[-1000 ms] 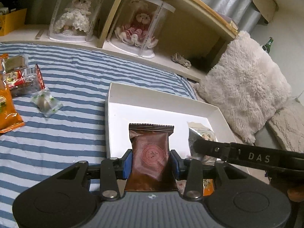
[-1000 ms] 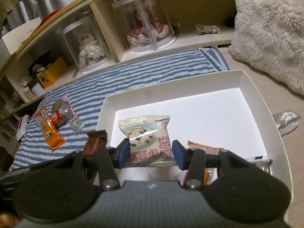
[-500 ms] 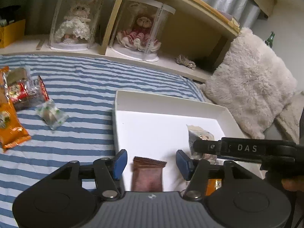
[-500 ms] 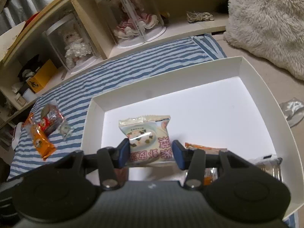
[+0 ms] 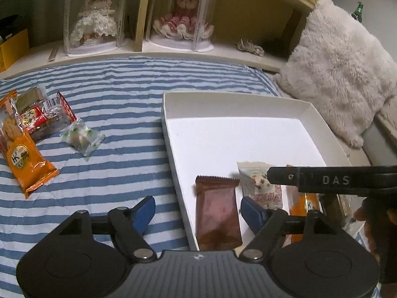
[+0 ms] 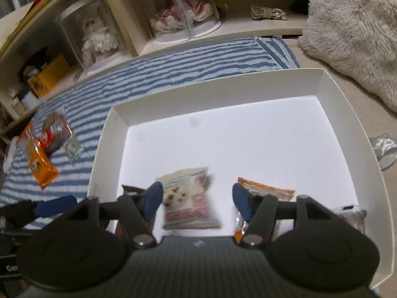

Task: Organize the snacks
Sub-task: 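Release the brown cake with the left tool while the right tool releases the white bag, then move both open tools from the tray back toward the remaining snacks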

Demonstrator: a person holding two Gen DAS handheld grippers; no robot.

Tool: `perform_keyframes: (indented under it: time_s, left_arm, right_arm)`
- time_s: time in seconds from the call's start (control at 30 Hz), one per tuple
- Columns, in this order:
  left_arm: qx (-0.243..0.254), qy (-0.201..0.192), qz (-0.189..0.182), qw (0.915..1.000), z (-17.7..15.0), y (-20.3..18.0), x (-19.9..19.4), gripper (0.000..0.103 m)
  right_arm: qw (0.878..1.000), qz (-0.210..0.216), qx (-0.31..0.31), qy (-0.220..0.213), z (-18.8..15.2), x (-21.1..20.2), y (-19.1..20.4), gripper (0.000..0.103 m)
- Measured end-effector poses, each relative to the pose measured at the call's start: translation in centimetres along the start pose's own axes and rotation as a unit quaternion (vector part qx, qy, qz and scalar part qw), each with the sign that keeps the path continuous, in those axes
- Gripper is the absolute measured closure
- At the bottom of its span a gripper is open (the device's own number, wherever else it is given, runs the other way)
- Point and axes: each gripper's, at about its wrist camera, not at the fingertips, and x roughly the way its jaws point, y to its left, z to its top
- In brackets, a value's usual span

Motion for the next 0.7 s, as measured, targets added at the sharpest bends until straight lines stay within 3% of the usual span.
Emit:
perform_keyframes:
  time_s: [0.5,0.7]
  left_arm:
    - [0.009,0.017,0.009,0.9998,-0.6,-0.3,-0.8,0.001]
    - [0.007,0.015,0.017,0.9997,-0.8,-0.1,-1.4,0.000]
  right_arm:
    - [1.000,-0.016,-0.026,-0.001,-1.4,-3.3,-0.9,0.017]
    - [0.999,-0.018,-0.031,-0.010,-1.8,-4.4,-1.2,0.009]
